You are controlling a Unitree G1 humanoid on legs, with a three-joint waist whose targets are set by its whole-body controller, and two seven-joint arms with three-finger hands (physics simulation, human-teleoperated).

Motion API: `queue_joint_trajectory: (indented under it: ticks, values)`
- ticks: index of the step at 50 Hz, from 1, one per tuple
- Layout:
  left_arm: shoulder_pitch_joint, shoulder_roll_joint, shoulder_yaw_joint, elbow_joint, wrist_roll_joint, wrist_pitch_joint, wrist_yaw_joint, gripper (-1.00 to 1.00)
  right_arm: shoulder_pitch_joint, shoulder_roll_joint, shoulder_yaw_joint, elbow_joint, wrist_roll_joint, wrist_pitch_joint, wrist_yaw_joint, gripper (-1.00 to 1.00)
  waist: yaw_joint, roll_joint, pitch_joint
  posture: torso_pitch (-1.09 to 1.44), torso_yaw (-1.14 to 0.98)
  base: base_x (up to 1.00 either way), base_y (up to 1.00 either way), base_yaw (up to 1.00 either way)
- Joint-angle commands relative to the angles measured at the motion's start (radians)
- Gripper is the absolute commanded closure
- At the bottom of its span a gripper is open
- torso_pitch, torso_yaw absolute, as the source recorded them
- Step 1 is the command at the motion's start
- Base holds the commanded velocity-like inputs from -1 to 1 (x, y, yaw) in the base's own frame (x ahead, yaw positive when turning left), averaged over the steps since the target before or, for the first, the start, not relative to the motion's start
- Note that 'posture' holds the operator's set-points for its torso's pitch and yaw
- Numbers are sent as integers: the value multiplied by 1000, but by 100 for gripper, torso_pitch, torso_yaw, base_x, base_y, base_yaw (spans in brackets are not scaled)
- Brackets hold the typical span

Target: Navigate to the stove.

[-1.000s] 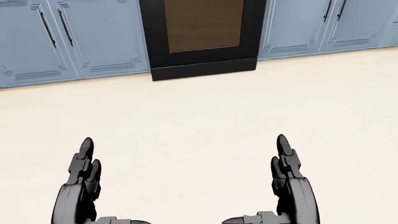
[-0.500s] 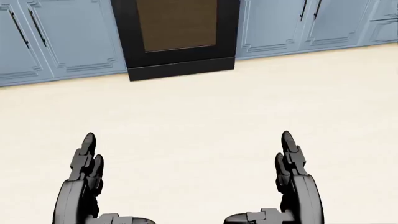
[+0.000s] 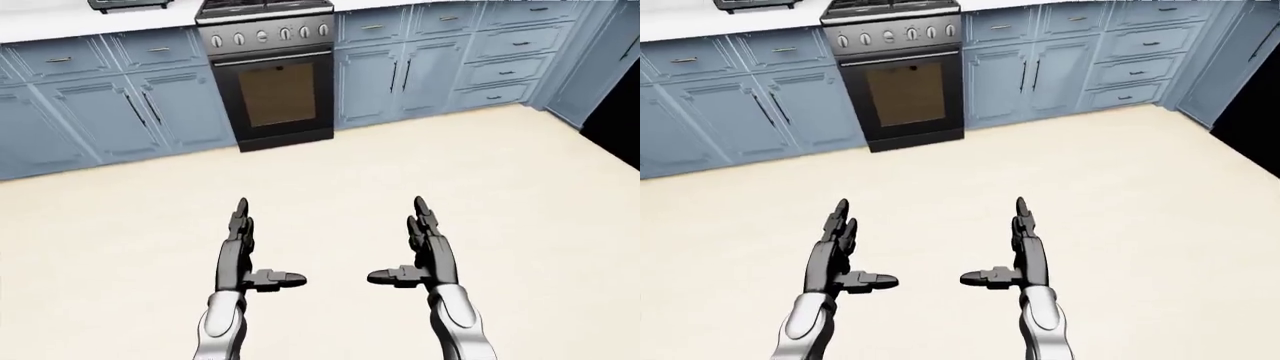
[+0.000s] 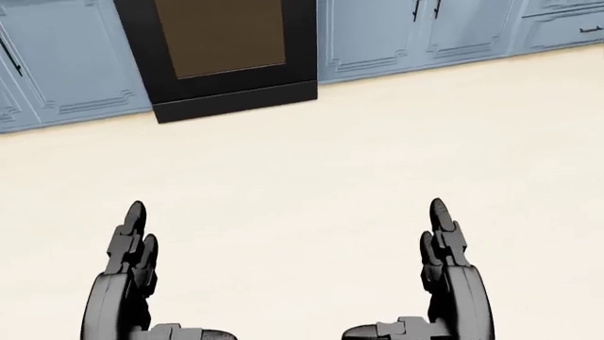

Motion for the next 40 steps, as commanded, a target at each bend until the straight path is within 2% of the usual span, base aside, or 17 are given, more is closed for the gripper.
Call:
queue_joint_trajectory:
  ticks: [1, 9, 11, 14, 15, 16, 17, 18, 20, 22, 25, 28, 31, 32, 33, 35, 40]
  values:
    - [-13, 4, 2, -32, -1, -25, 0, -100, -18, 1, 1, -40, 4, -30, 0, -100, 0, -12, -14, 0, 0, 0, 0, 0]
    - [-13, 4, 2, -32, -1, -25, 0, -100, -17, -1, 0, -47, 2, -26, -5, -100, -15, 15, -18, 0, 0, 0, 0, 0]
    - [-13, 4, 2, -32, -1, -25, 0, -100, -14, -1, 2, -54, 0, -23, -6, -100, -17, 32, -18, 0, 0, 0, 0, 0]
    - [-13, 4, 2, -32, -1, -25, 0, -100, -14, -1, 3, -52, -4, -28, -4, -100, -21, 79, -29, 0, 0, 0, 0, 0]
    - [-13, 4, 2, -32, -1, -25, 0, -100, -14, -1, 3, -50, -5, -30, -4, -100, -16, 51, -25, 0, 0, 0, 0, 0]
    - [-13, 4, 2, -32, -1, -25, 0, -100, -12, -1, 3, -56, -8, -26, -6, -100, -13, 51, -31, 0, 0, 0, 0, 0]
    - [-13, 4, 2, -32, -1, -25, 0, -100, -10, -1, 4, -60, -9, -25, -7, -100, -3, 56, -51, 0, 0, 0, 0, 7]
    - [-13, 4, 2, -32, -1, -25, 0, -100, -11, -1, 3, -57, -10, -29, -6, -100, 6, 56, -37, 0, 0, 0, 0, 8]
    - [-13, 4, 2, -32, -1, -25, 0, -100, -13, -2, 3, -48, -11, -36, -4, -100, 15, 67, -37, 0, 0, 0, 0, 15]
    - [-13, 4, 2, -32, -1, -25, 0, -100, -13, -2, 3, -47, -12, -37, -4, -100, 19, 63, -42, 0, 0, 0, 0, 16]
    - [-13, 4, 2, -32, -1, -25, 0, -100, -14, -1, 4, -46, -13, -37, -3, -100, 22, 49, -33, 0, 0, 0, 0, 16]
    - [-13, 4, 2, -32, -1, -25, 0, -100, -13, -1, 5, -47, -15, -37, -4, -100, 23, 17, -26, 0, 0, 0, 0, 16]
    - [-13, 4, 2, -32, -1, -25, 0, -100, -15, -1, 4, -44, -15, -39, -3, -100, 21, -49, -25, 0, 0, 0, 0, 18]
    - [-13, 4, 2, -32, -1, -25, 0, -100, -14, -1, 5, -45, -15, -38, -3, -100, 13, -6, -25, 0, 0, 0, 0, 16]
    - [-13, 4, 2, -32, -1, -25, 0, -100, -15, -1, 4, -43, -15, -40, -3, -100, 17, -19, -23, 0, 0, 0, 0, 19]
    - [-13, 4, 2, -32, -1, -25, 0, -100, -13, 0, 5, -47, -15, -38, -3, -100, 15, -17, -24, 0, 0, 0, 0, 21]
    - [-13, 4, 2, -32, -1, -25, 0, -100, -14, 0, 3, -43, -12, -38, -3, -100, 17, 27, -14, 0, 0, 0, 0, 21]
